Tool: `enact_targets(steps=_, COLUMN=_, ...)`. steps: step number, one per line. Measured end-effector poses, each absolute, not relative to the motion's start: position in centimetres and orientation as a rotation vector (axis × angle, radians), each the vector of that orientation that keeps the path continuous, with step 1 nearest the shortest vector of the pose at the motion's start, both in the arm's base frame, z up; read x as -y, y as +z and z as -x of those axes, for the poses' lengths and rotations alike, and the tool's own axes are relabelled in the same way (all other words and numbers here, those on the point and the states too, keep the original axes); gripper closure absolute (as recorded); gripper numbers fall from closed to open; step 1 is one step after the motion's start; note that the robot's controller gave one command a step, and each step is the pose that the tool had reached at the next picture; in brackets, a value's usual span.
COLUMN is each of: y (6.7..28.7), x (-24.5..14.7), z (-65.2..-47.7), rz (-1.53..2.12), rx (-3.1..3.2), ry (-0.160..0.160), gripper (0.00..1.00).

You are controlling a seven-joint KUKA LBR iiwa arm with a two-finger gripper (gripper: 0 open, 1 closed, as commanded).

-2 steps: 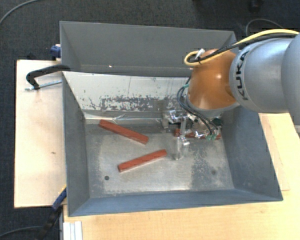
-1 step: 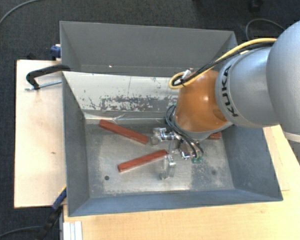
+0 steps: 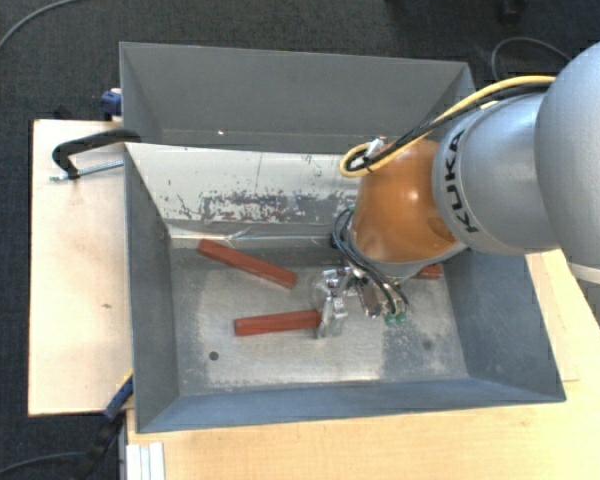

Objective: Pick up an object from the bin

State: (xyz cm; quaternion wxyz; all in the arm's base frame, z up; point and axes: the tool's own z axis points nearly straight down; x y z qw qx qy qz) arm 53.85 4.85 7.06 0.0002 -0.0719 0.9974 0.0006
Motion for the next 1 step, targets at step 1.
enact_targets(steps=1, y=21.26, x=-9.55, z=-55.83, rz=0.229, rx=-3.118, ry=0.006, gripper=1.0)
